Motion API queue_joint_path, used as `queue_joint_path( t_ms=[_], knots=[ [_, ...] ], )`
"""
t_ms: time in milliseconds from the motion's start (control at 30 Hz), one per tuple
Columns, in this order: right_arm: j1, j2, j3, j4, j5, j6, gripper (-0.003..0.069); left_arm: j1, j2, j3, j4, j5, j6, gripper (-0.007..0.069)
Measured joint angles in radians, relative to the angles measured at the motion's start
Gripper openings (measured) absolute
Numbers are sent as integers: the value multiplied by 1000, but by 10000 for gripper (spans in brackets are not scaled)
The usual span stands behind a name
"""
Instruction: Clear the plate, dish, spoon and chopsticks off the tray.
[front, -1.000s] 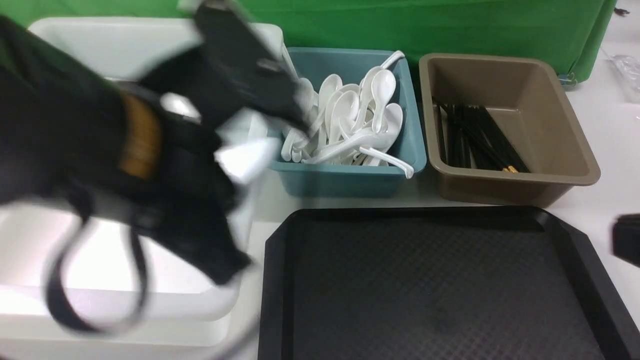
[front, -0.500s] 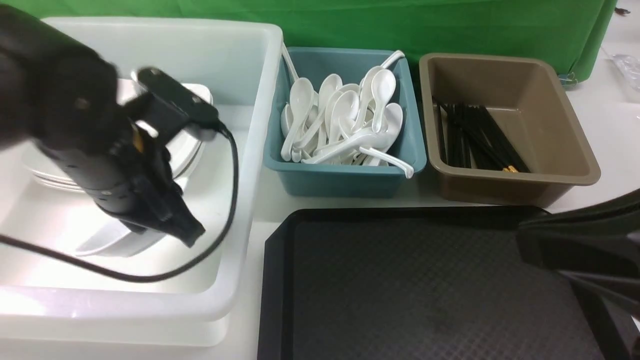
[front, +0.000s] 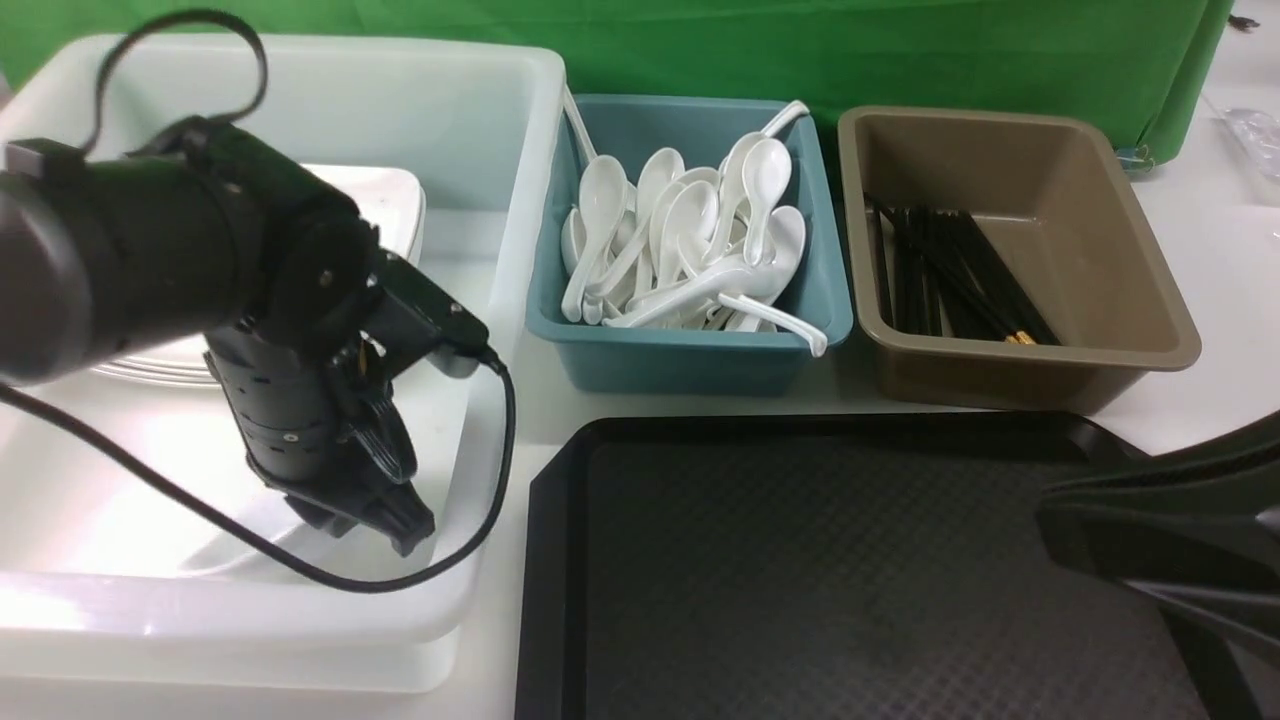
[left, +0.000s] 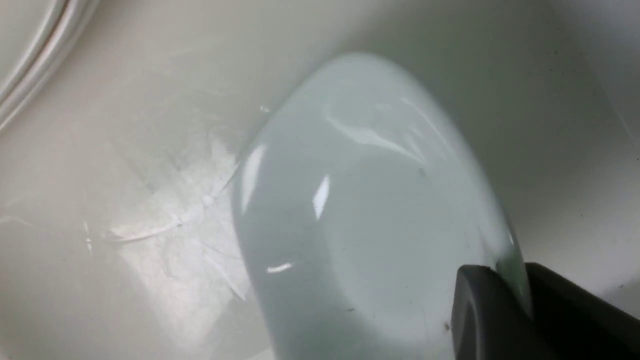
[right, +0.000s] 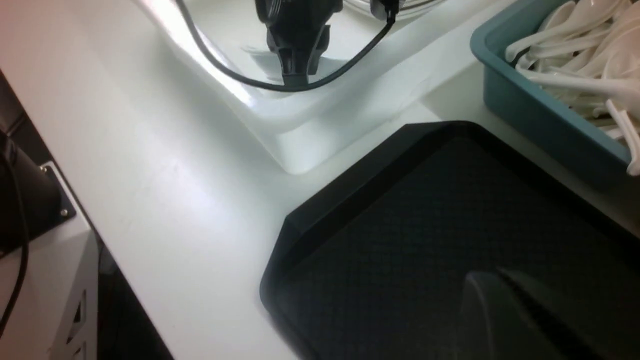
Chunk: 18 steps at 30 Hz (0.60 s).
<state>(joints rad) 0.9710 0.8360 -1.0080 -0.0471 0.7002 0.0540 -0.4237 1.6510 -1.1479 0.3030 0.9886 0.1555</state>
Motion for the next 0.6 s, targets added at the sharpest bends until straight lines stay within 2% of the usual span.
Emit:
queue_joint_path(
  t_ms=[167, 233, 267, 367, 500, 600],
  knots=[
    [0, 0, 0, 0, 3, 0, 20, 0, 1, 0, -25, 19, -2, 225],
    [0, 0, 0, 0, 3, -3, 20, 1, -1, 0, -45, 49, -2, 316],
    [0, 0, 0, 0, 3, -4, 20, 1, -2, 0, -50, 54, -2, 330],
    [0, 0, 0, 0, 3, -8, 20, 2, -52, -4, -124, 78, -2, 446],
    [0, 0, 0, 0, 3, -11, 20, 2, -156, -17, -202, 76, -2, 489],
    [0, 0, -2, -2, 9, -11, 22, 2, -302, -12, -264, 40, -1, 427]
  ],
)
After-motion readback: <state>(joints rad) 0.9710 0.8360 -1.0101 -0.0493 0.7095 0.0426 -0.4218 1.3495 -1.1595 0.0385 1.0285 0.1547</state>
